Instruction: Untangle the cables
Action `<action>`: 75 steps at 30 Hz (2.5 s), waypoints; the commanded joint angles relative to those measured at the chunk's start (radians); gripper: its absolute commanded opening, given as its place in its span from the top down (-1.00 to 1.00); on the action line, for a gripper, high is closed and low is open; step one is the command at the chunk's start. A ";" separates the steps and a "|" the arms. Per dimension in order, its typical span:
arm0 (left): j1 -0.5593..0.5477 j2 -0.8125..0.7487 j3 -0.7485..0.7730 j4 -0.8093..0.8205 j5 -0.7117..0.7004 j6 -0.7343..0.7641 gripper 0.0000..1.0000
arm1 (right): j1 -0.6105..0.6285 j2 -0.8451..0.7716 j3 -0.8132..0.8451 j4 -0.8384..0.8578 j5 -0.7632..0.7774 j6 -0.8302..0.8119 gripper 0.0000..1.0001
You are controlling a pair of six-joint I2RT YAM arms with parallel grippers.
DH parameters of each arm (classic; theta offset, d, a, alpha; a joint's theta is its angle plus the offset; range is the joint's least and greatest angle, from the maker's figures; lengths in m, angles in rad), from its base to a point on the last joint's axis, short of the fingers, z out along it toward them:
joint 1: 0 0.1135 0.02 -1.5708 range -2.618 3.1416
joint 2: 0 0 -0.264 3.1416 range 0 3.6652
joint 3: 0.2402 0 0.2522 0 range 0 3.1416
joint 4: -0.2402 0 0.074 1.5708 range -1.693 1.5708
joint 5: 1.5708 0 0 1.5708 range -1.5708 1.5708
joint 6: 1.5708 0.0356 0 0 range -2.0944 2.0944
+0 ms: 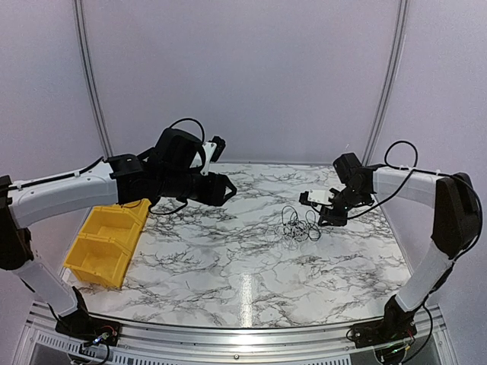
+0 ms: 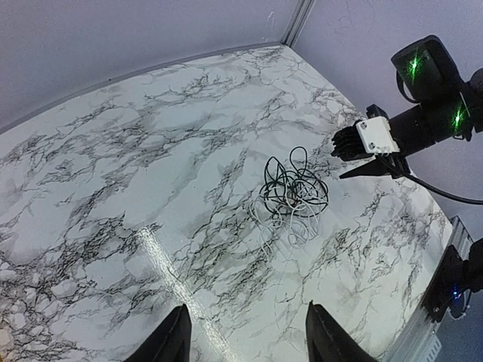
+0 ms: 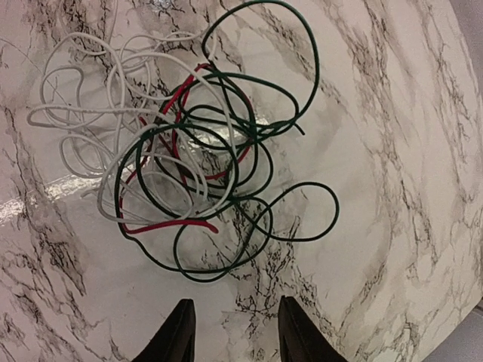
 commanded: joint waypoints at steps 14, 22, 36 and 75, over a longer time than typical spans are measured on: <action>-0.002 -0.074 -0.073 0.040 -0.091 -0.032 -0.09 | 0.089 0.111 0.053 0.088 -0.037 -0.103 0.31; -0.003 -0.021 -0.060 0.070 -0.057 -0.010 -0.10 | 0.106 0.107 0.031 0.084 -0.081 -0.097 0.73; -0.003 0.058 -0.057 0.211 0.045 -0.025 -0.11 | 0.117 0.005 0.147 -0.104 -0.139 -0.007 1.00; -0.082 0.797 0.155 0.947 0.329 -0.321 0.50 | 0.205 -0.180 0.369 -0.148 -0.292 0.395 1.00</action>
